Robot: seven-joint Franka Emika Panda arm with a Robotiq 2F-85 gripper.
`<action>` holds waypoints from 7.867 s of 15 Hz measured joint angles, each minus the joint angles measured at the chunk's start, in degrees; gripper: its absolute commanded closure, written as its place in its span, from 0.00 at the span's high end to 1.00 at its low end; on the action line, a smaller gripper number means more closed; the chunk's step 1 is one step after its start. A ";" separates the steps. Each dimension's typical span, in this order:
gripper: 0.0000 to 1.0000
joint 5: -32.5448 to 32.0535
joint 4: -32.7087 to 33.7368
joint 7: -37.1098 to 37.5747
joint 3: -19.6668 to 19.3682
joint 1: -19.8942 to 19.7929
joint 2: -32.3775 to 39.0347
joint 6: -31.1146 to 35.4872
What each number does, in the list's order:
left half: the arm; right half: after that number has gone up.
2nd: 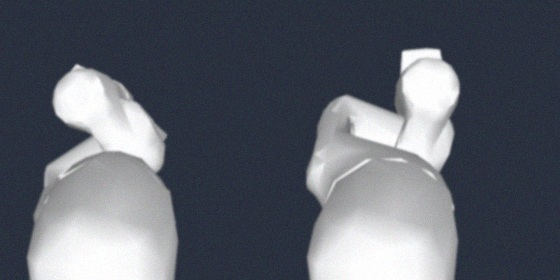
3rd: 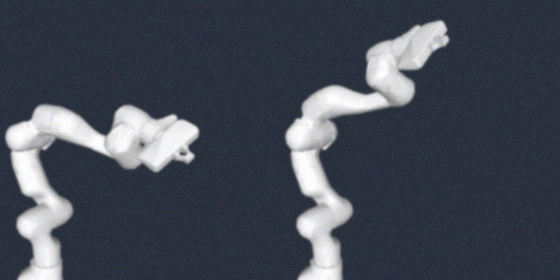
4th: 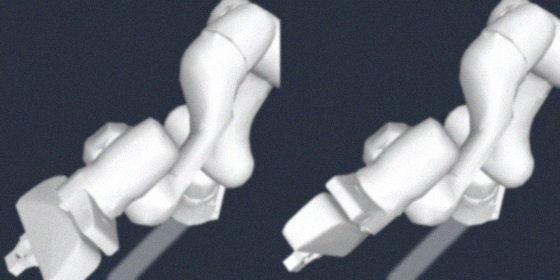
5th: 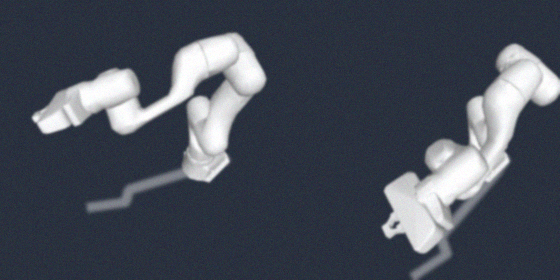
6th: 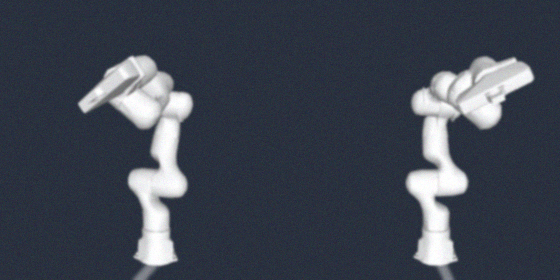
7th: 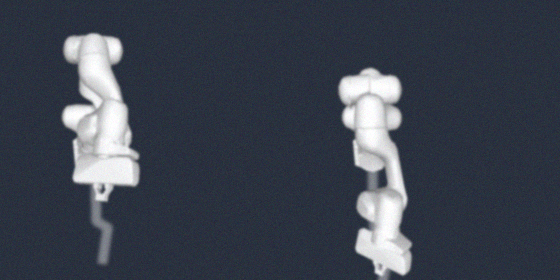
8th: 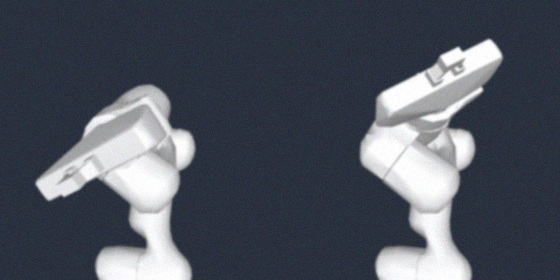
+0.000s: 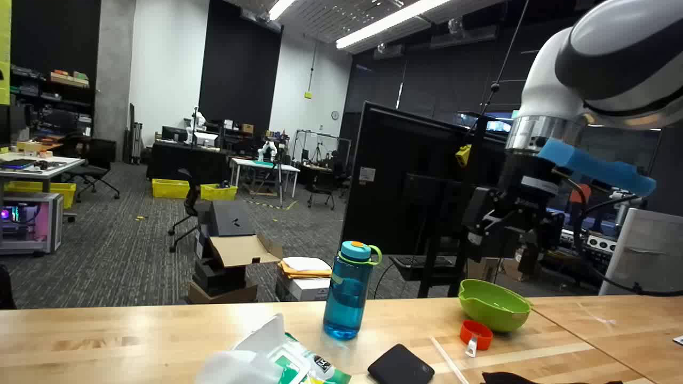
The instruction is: Close the green object completely
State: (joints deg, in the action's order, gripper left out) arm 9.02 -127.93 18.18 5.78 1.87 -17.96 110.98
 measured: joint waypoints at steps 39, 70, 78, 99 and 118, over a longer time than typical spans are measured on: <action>1.00 0.74 7.81 -21.38 2.72 6.78 16.64 15.35; 1.00 -5.13 32.00 -40.32 10.52 11.29 44.18 25.17; 1.00 -5.15 32.94 -40.74 10.53 11.25 45.45 25.67; 0.99 -8.15 54.55 -46.18 15.15 14.29 63.32 19.22; 0.00 -7.71 54.87 -44.21 16.86 14.24 63.32 14.55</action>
State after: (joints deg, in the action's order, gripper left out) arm 1.30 -73.06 -26.03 22.63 16.11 45.36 125.53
